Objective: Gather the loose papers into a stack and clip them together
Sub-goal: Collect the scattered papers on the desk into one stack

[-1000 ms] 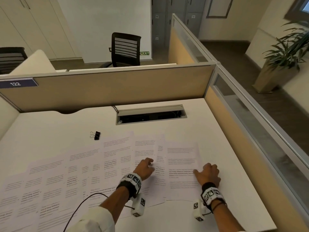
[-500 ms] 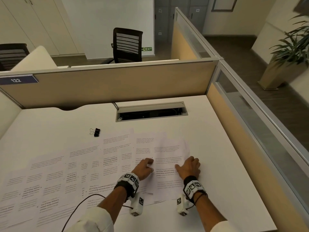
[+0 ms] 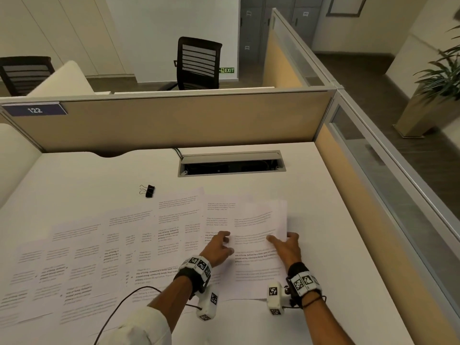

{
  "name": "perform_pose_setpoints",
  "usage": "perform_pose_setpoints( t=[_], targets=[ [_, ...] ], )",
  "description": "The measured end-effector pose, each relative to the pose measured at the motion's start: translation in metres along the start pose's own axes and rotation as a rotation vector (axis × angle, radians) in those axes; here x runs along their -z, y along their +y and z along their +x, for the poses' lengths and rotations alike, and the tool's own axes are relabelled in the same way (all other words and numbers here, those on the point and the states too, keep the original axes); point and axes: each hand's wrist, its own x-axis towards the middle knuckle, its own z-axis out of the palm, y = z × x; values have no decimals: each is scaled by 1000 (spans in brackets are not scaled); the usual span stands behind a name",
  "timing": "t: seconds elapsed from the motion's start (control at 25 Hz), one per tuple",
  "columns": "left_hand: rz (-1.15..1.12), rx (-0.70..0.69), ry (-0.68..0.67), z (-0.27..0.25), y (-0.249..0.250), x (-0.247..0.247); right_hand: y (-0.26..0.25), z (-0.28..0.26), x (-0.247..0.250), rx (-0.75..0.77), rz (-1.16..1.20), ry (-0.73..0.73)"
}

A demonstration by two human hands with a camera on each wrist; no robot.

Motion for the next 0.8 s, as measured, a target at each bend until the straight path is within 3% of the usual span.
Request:
perform_pose_setpoints(
  t=[0.28,0.4,0.56,0.68,0.8],
  targets=[
    [-3,-28,-15,-7,-2,7,19,-8,17,118,-201,17],
    [-37,-67,18,-12,-4,17,17,-9,18,200,-133,29],
    [-221,-83,46,-25,-14,43,5,-25,5,300,53,-72],
    [-373,-131,-41,-38,-24,61,-3,-42,-20,290,131,-123],
    [-383,-217,-17,-56,-36,80,-11,-59,-51,261,152,-196]
  ],
)
